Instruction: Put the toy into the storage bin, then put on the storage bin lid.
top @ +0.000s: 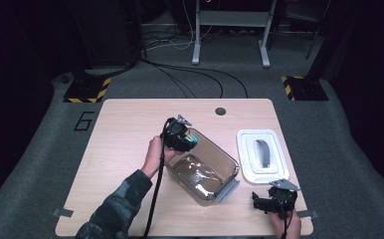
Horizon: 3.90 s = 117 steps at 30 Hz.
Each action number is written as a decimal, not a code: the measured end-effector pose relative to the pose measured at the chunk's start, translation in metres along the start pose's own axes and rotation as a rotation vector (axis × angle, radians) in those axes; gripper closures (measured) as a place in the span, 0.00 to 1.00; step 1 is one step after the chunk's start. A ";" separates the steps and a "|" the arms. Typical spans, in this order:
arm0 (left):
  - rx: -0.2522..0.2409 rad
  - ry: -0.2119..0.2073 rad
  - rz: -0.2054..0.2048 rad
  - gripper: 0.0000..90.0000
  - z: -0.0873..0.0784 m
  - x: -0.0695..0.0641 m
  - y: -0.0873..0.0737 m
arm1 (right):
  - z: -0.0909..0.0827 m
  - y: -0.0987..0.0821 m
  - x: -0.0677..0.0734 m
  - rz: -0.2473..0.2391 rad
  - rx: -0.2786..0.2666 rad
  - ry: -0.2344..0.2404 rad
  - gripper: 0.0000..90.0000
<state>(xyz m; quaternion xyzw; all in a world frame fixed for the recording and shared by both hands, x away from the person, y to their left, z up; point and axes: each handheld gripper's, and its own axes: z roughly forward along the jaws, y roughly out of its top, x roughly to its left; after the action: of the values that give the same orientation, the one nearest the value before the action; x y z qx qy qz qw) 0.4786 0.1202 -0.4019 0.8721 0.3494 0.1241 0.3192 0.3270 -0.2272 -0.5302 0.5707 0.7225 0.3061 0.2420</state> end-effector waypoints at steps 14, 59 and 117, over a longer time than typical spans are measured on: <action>-0.008 -0.006 0.005 0.35 -0.008 -0.005 0.003 | 0.000 0.000 0.000 0.000 0.000 0.000 0.00; -0.119 0.096 -0.247 0.00 -0.069 0.067 -0.175 | 0.000 0.000 0.000 0.003 0.001 -0.003 0.00; -0.103 0.233 -0.240 0.00 -0.030 0.078 -0.236 | 0.001 0.010 -0.007 -0.001 0.066 0.032 0.00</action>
<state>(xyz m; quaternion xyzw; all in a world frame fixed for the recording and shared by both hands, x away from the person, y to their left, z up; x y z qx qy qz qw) 0.3968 0.3184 -0.5310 0.7863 0.4789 0.2029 0.3334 0.3363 -0.2326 -0.5240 0.5728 0.7364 0.2912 0.2118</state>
